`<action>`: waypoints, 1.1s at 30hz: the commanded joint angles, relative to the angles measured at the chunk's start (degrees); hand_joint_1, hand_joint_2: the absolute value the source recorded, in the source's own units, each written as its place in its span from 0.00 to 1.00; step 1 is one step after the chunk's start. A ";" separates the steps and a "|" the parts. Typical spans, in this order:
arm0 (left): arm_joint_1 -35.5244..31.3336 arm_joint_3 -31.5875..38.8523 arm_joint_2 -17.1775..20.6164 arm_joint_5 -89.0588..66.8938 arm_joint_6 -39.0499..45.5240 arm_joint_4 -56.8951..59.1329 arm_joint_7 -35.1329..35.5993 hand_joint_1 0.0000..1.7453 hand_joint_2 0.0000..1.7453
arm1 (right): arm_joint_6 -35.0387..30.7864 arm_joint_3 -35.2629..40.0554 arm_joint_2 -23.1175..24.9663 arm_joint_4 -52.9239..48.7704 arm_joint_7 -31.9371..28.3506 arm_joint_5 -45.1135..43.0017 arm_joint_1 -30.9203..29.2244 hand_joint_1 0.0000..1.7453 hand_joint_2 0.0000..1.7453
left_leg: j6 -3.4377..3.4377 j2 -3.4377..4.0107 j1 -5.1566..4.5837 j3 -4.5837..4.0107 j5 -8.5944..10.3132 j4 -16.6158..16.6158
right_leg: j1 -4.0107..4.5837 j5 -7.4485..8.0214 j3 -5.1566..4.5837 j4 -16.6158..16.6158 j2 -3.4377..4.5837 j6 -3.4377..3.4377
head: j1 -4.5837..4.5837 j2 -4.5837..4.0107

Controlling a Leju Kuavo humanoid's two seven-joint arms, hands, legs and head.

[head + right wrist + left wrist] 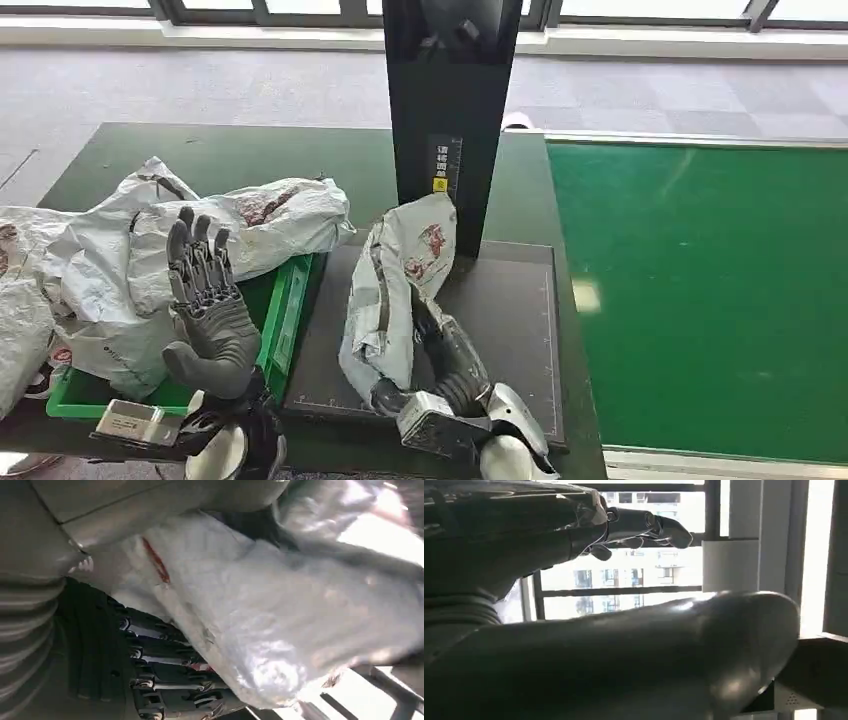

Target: Moved the parcel from conveyor to table for the left to box.

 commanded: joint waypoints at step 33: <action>-3.55 -3.56 2.65 -6.73 4.71 6.51 0.47 0.00 0.00 | -10.94 -8.81 -1.86 39.82 14.92 12.27 -13.17 0.00 0.00 | 0.00 0.39 0.06 0.37 0.19 -0.30 | 0.07 0.35 0.27 -0.36 0.29 -0.07 | -0.02 0.00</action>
